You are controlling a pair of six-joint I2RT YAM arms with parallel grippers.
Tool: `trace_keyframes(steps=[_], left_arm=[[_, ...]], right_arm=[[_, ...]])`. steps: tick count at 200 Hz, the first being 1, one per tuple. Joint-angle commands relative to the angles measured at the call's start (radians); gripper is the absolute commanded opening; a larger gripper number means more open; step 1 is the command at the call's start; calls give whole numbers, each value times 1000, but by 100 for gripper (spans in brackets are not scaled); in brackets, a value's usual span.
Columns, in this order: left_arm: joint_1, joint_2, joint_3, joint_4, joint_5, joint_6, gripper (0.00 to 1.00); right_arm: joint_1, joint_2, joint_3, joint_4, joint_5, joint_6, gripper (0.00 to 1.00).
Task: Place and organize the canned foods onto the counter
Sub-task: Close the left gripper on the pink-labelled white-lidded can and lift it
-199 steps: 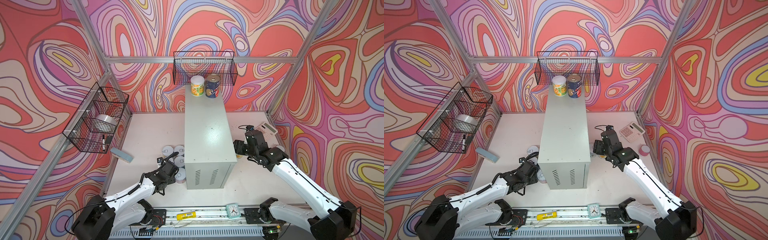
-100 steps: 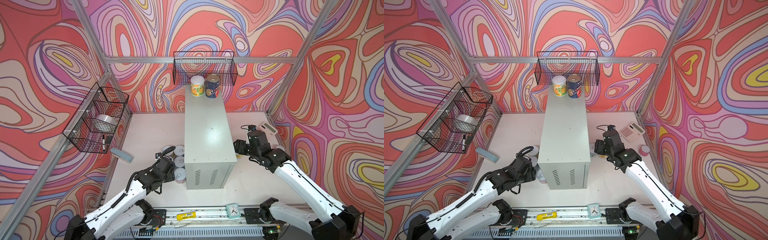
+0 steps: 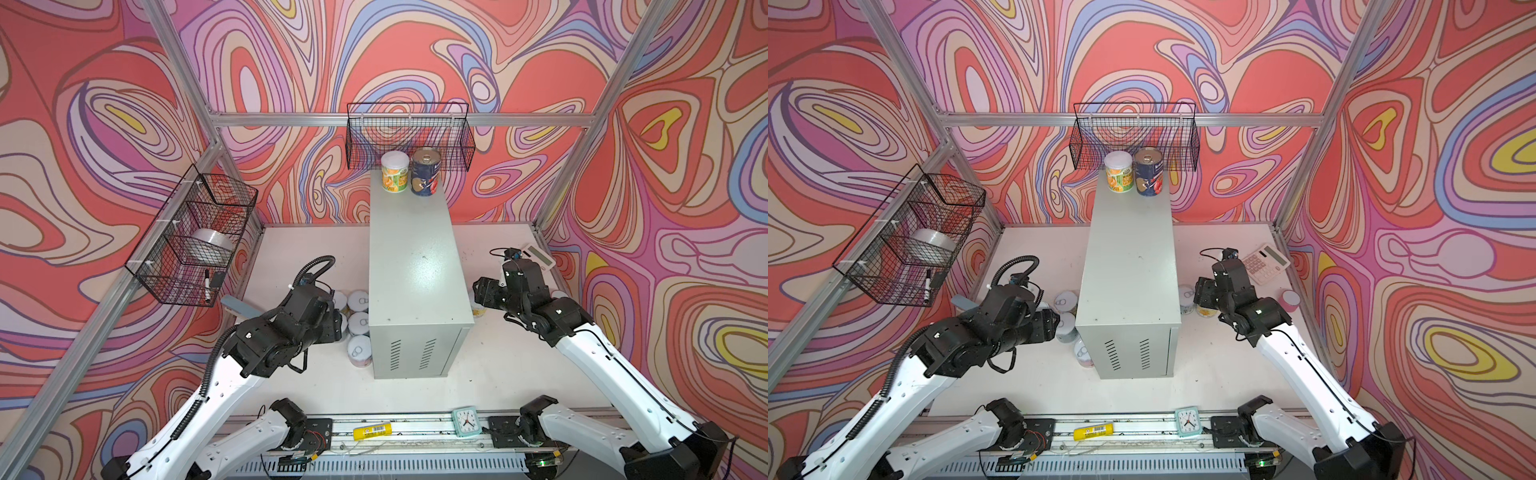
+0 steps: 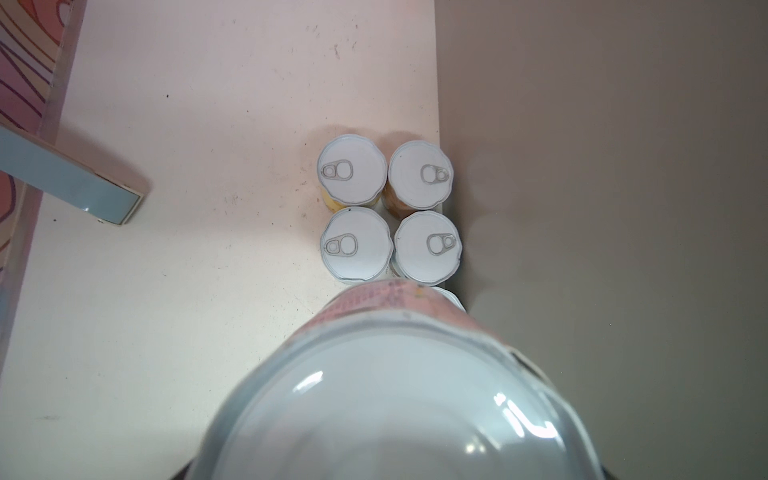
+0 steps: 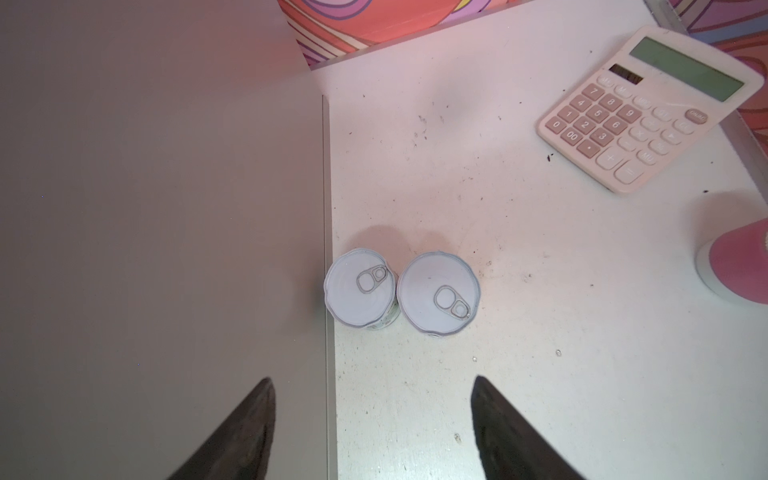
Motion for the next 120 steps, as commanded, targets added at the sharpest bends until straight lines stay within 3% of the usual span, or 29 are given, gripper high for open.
trace_keyframes(steps=[1,120], left_arm=[[-4,49,156,-59,-34,69,0],[-45,438,826,-62,13,355,0]], right_arm=[[-6,-34,50,-42,31,4,76],[-9,-40,271,-122,93,-51,77]])
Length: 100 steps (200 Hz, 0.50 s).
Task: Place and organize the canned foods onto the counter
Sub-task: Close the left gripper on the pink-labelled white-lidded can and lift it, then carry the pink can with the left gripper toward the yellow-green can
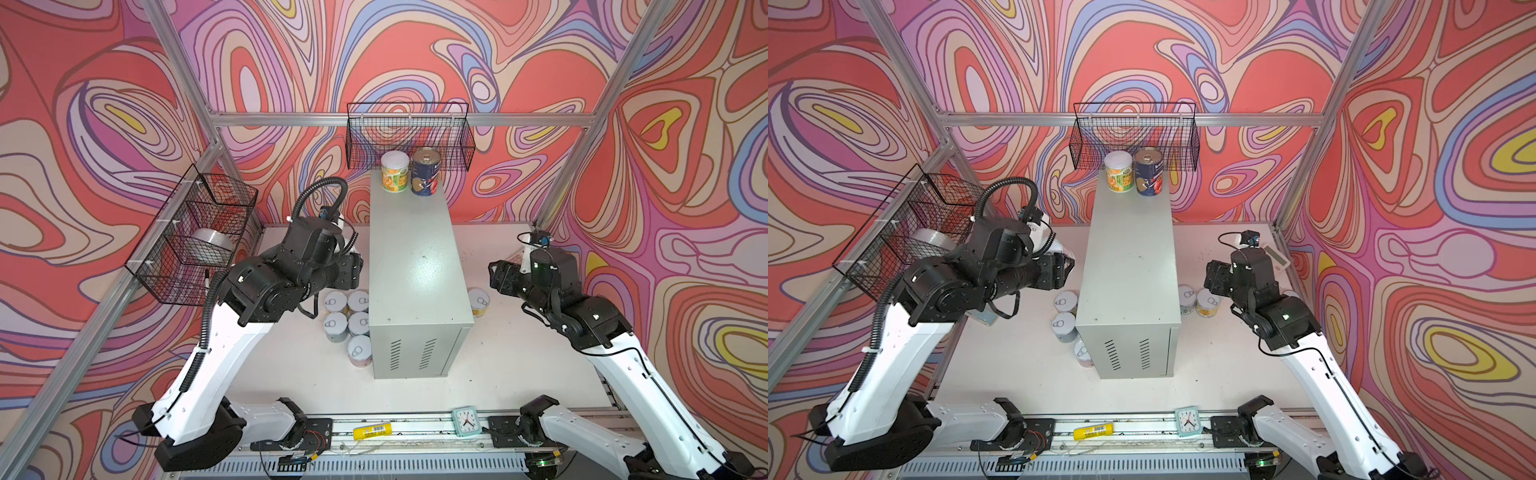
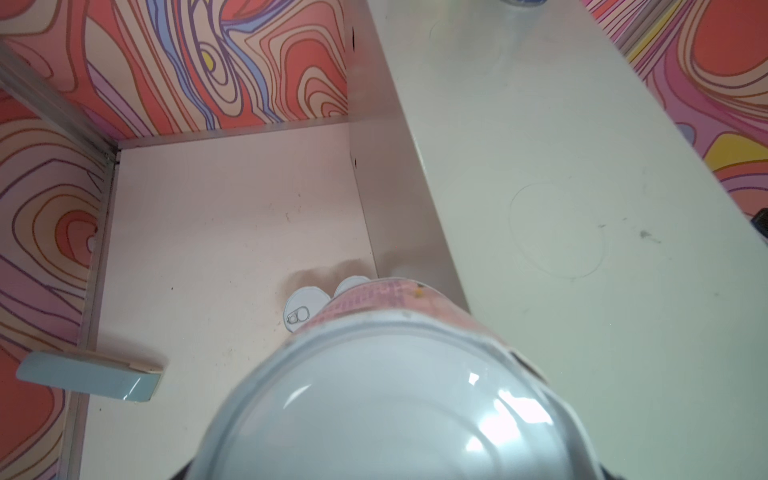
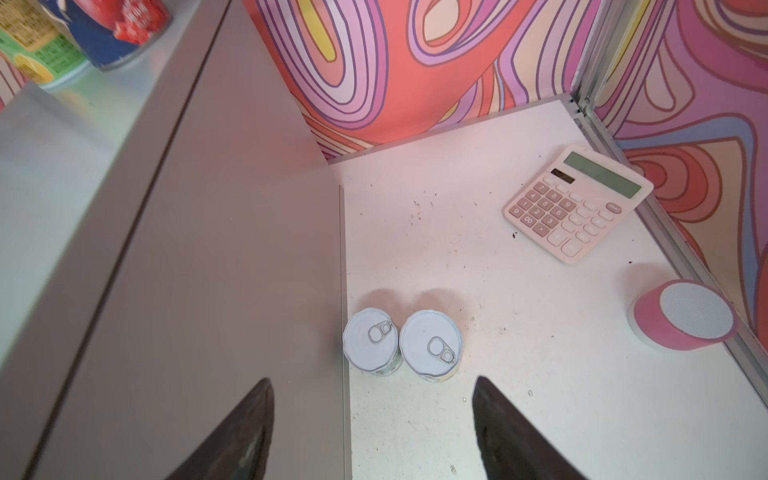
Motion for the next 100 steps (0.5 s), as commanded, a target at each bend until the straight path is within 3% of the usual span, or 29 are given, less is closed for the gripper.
trace_keyframes(steps=[1,63,100], left_arm=[[-11,42,115,24,10,90,0],[-33,245,339,26,73,157,0],[-34,379,457,46,85,182,0]], right_arm=[[-7,13,57,-28,21,-27,77],[-7,79,186,-47,8,-74,76],[-7,87,183,18,12,-82,76]])
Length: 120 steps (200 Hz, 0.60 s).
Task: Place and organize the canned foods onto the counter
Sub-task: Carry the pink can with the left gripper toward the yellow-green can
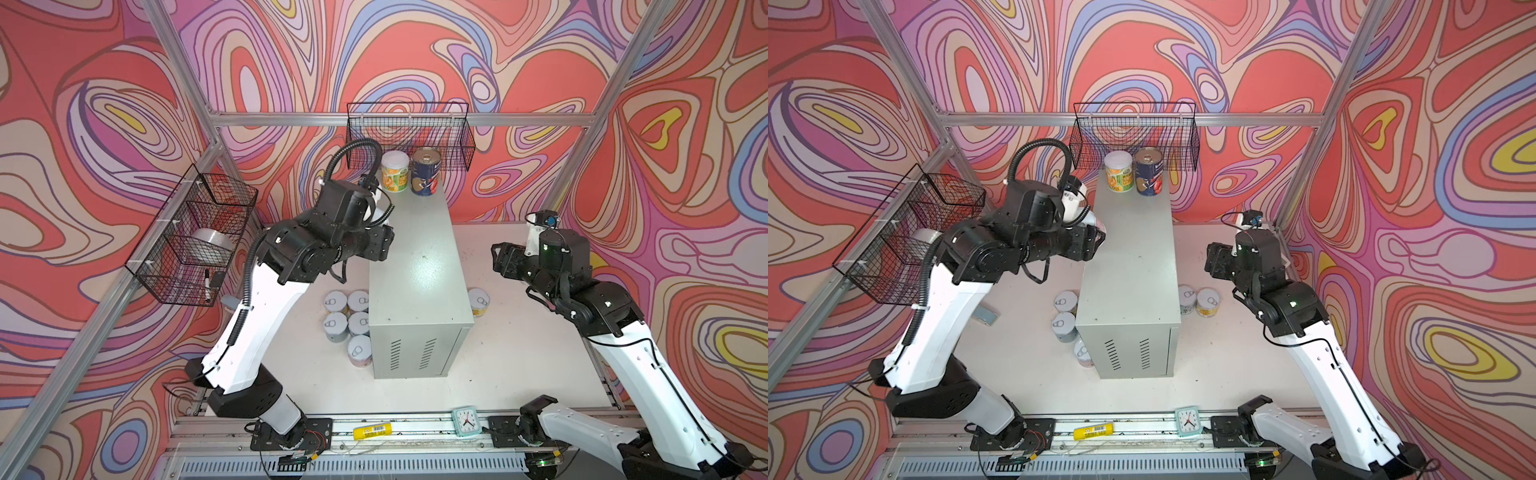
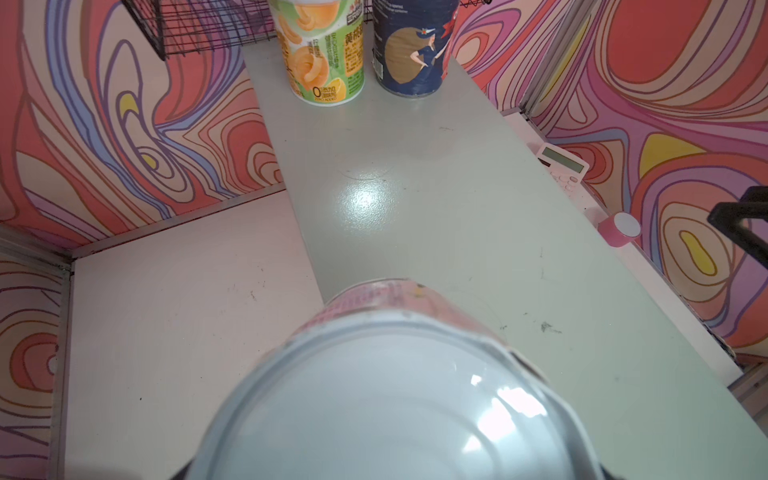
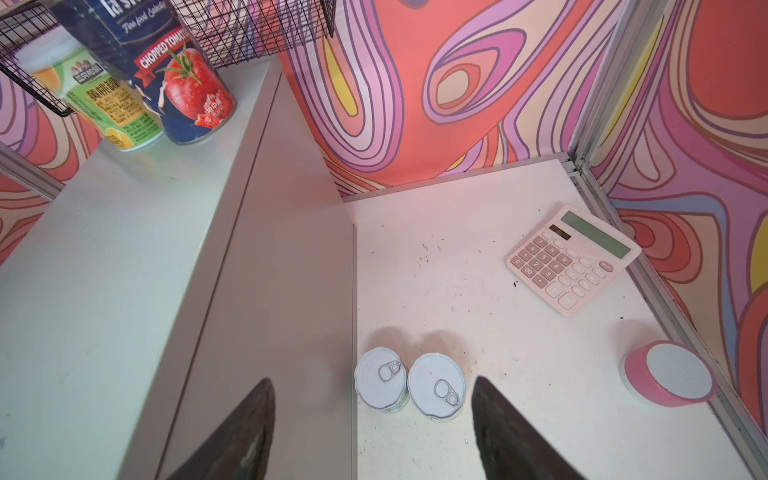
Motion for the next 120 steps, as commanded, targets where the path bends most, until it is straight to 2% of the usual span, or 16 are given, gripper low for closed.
trace_keyframes(steps=[1,54,76,80,91,105,120], left_arm=[[-5,59,82,49,16,42,0],[-9,213,208,73,-3,60,0],[-9,241,216,79,-10,60,0],[-9,244,216,81,-10,60,4],[-9,254,219,81,-16,59,27],[-9,262,219,84,-16,56,45],[-9,268,219,89,-19,57,55]], right_arm=[[-5,6,12,40,8,-19,76],[-6,16,-12,86,12,-18,77],[-5,20,-9,88,12,-20,77],[-5,21,-8,89,12,-22,77],[-6,21,-11,89,14,-23,77],[-6,22,-12,91,12,-24,77],[-5,24,-12,93,10,-24,77]])
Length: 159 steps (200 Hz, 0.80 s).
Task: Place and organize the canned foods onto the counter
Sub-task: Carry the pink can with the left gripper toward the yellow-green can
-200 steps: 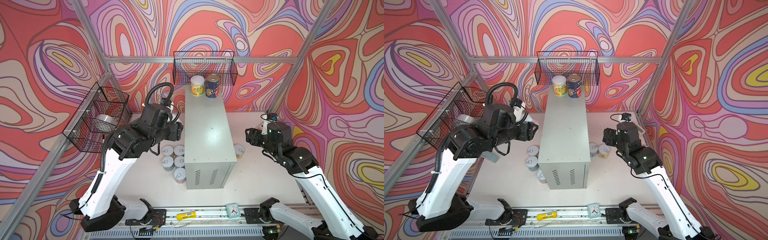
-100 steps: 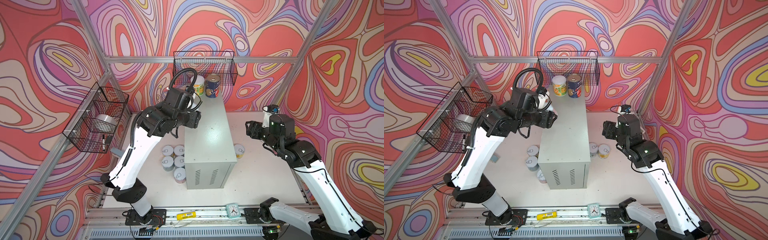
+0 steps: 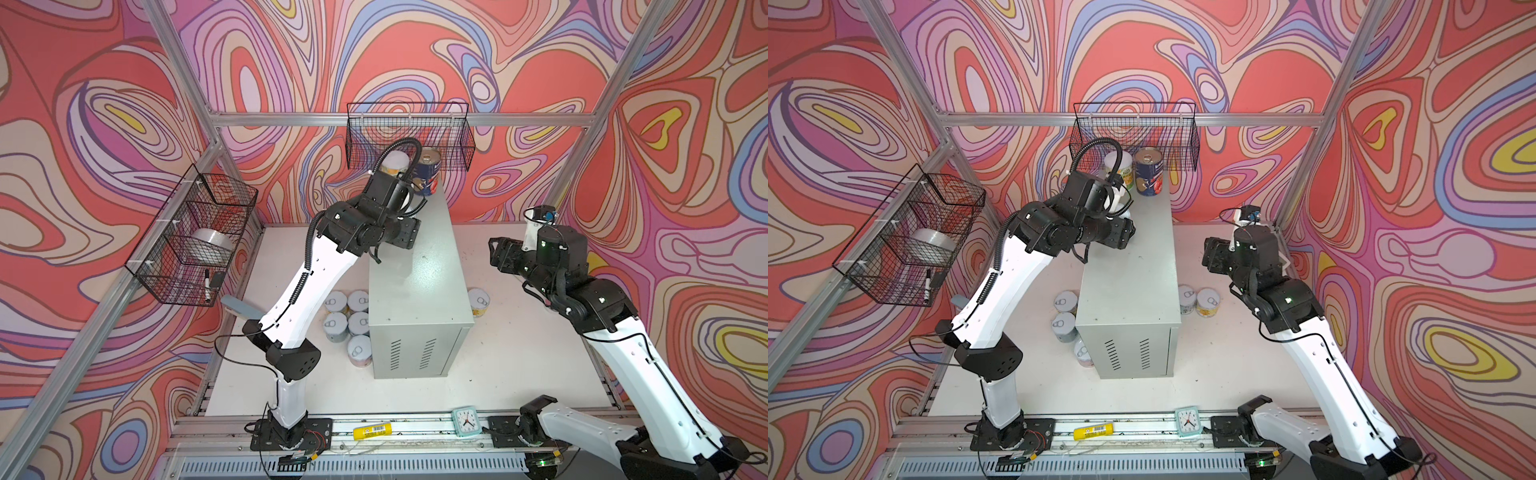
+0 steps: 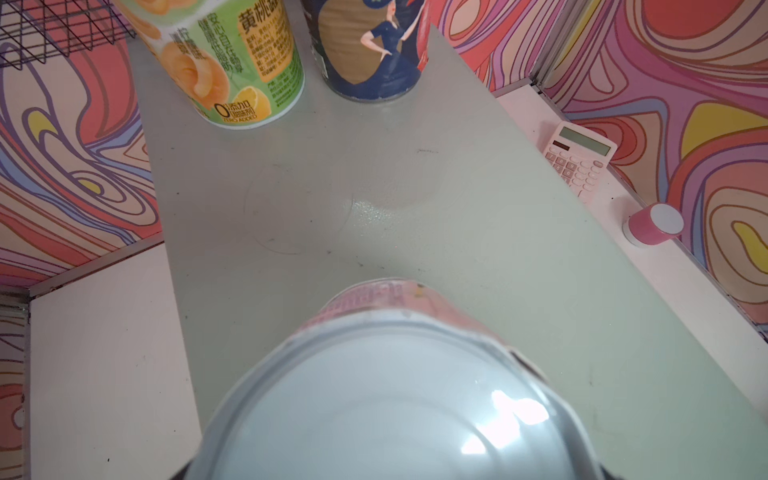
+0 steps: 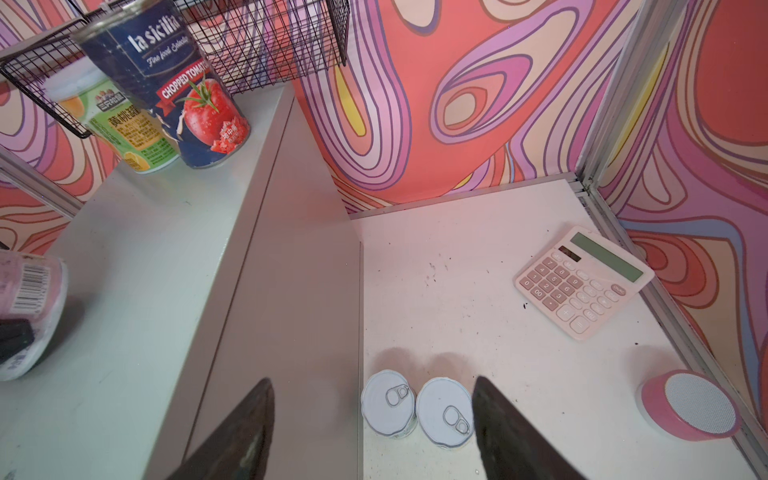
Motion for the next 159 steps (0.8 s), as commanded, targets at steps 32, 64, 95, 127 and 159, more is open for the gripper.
trace_keyframes(steps=[32,64,95,127,159], left_arm=[[-7,7,41,59,-25,8,86],[-7,5,41,61,-23,-1,99],[-7,-18,17,53,-31,-8,98],[-8,-85,-87,83,-19,-25,92],[-8,-127,-162,86,-30,-38,84]], right_arm=[[-5,3,-18,33,-4,-8,77],[-6,0,-25,39,-13,-1,77],[-5,-5,-26,40,-18,2,77],[-6,-12,-26,44,-19,2,76],[-6,-15,-29,52,-21,-2,76]])
